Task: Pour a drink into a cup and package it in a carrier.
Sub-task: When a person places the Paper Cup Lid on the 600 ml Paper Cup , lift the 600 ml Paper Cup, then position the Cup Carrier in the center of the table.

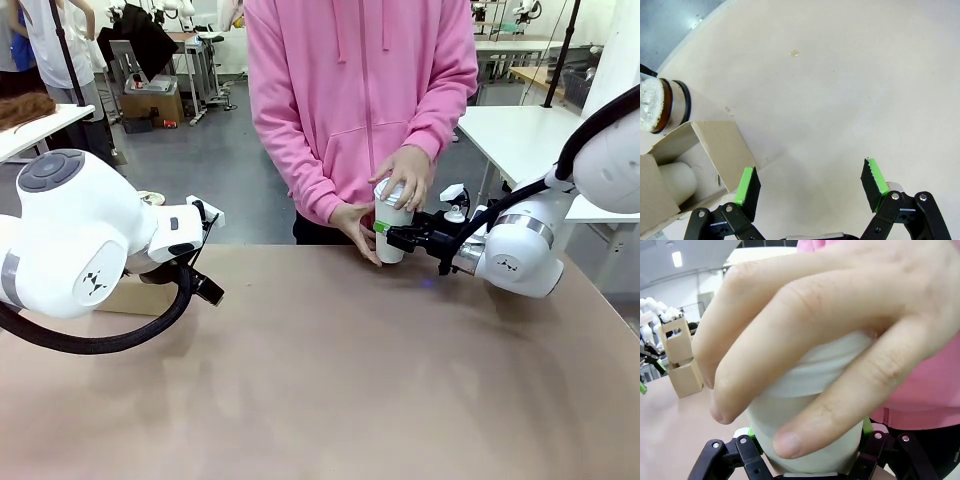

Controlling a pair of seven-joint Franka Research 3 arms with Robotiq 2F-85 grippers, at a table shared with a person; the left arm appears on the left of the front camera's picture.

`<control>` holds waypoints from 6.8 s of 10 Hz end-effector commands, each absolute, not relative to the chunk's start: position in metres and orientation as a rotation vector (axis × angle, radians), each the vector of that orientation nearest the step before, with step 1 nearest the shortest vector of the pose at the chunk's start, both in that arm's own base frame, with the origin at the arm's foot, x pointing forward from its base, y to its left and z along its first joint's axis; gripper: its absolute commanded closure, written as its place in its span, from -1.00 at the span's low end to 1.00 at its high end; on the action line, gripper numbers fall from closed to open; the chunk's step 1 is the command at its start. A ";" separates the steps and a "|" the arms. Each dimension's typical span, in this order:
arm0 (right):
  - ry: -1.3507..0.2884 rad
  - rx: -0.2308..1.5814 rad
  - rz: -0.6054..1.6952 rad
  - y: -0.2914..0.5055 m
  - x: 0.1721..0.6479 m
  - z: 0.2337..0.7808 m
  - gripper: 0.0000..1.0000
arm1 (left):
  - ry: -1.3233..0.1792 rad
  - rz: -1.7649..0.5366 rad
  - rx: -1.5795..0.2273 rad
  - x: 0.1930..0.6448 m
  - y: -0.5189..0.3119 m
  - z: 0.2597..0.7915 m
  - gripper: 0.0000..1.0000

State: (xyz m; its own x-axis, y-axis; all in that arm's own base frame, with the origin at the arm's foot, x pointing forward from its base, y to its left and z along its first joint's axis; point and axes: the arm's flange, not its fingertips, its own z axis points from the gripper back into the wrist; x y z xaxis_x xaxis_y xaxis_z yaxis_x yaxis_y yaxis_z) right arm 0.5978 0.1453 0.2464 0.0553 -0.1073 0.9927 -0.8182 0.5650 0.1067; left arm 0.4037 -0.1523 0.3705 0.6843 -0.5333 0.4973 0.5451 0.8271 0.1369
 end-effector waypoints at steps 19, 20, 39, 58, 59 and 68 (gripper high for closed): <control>-1.435 0.842 0.653 0.146 0.595 0.251 -0.60 | -0.550 -0.604 -0.025 0.403 -0.152 0.371 -1.00; -1.435 0.842 0.653 0.146 0.595 0.251 -0.60 | -0.550 -0.604 -0.025 0.403 -0.152 0.371 -1.00; -1.429 0.847 0.679 0.118 0.534 0.431 -0.60 | -0.550 -0.604 -0.025 0.403 -0.152 0.371 -1.00; -1.378 0.910 0.787 0.126 0.467 0.492 -0.60 | -0.550 -0.604 -0.025 0.403 -0.152 0.371 -1.00; -1.378 0.910 0.787 0.126 0.467 0.492 -0.60 | -0.550 -0.605 -0.023 0.404 -0.153 0.371 -1.00; -1.378 0.910 0.787 0.126 0.467 0.492 -0.60 | -0.540 -0.346 0.002 0.413 -0.121 0.572 -1.00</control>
